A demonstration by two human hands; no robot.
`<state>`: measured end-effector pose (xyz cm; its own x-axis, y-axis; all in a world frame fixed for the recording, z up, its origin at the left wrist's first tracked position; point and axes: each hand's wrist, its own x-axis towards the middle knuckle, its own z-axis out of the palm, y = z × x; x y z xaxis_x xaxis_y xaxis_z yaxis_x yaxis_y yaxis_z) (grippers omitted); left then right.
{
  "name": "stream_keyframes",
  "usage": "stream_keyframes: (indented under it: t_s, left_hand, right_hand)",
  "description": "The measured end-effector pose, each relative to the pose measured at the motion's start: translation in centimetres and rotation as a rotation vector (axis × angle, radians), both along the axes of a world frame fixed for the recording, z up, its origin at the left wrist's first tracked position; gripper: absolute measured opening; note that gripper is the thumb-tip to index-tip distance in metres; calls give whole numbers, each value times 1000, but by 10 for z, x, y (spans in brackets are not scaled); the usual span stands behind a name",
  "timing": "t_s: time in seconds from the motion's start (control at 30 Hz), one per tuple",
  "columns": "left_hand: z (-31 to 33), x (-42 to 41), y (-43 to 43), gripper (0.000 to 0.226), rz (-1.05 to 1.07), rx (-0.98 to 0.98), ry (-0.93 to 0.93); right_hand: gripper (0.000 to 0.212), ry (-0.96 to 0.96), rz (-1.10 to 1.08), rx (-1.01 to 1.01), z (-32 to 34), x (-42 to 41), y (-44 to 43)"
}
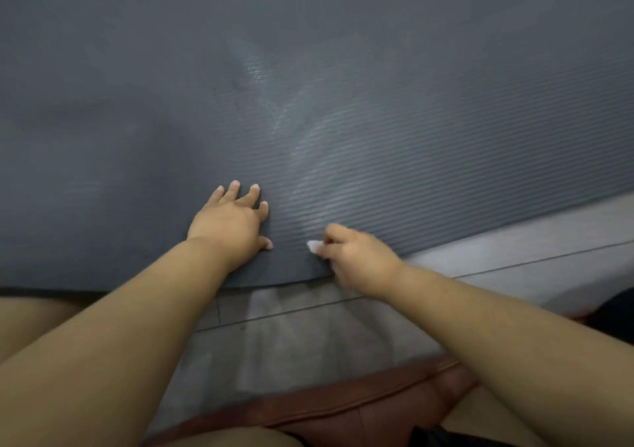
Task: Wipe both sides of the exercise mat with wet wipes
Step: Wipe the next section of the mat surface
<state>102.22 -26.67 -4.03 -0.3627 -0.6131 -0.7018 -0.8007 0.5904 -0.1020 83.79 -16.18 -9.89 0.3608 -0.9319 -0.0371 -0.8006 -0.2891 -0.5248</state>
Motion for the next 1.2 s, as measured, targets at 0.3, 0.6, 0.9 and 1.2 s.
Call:
stream_keyframes:
  t_s: [0.3,0.6,0.9,1.2]
  left_hand:
    - [-12,-2,0,70,-3,-59,41]
    - [14,2,-6,61,18,4,143]
    - [50,13,-6,43,-3,-52,183]
    - [59,-27,15,38,4,-70,368]
  right_hand:
    - [37,-63,-444,88,-8,1,15]
    - [50,228,-327,-34,2,-21,29]
    - [36,462,-46,-244,2,-40,18]
    - [27,572,-235,-76,31,-123,14]
